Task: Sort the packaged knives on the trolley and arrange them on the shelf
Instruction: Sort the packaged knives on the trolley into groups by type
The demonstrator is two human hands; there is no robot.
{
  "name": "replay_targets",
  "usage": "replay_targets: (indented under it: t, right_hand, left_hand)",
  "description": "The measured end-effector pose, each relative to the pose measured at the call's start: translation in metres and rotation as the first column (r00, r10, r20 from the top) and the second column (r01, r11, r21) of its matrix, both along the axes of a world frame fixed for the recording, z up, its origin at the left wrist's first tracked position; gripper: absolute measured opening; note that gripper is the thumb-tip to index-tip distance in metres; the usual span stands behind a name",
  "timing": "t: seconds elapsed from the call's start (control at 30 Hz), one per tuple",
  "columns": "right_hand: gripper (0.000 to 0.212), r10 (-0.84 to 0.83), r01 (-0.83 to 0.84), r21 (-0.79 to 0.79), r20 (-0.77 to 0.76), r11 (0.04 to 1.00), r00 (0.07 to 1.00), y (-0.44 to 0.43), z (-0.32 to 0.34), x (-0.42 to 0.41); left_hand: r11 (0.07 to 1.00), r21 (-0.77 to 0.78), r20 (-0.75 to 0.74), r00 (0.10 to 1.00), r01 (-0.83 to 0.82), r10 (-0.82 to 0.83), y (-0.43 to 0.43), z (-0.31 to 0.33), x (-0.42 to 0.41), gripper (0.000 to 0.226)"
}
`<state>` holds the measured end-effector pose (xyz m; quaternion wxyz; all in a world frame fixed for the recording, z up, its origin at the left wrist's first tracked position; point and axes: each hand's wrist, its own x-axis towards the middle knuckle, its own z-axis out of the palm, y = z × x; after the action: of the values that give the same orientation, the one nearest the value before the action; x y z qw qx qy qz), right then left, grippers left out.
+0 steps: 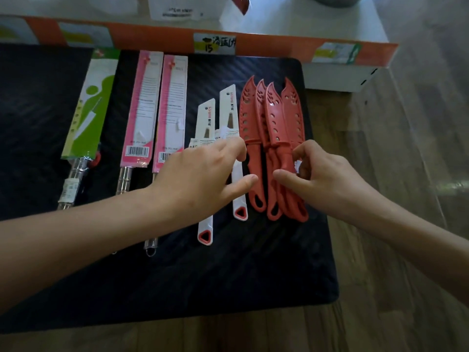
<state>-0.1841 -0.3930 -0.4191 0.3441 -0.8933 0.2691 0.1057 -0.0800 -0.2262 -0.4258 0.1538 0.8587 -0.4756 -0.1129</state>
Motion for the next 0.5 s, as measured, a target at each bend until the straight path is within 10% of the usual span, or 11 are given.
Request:
replay_targets:
  t: [0.5]
  right_hand:
    - [0.045, 0.003, 0.023, -0.135, 0.193, 0.991, 0.981, 0.006, -0.008, 0.005]
  left_hand:
    - [0.997, -0.002, 0.166, 0.984, 0.072, -0.071, 0.016, -0.016, 0.007, 0.057]
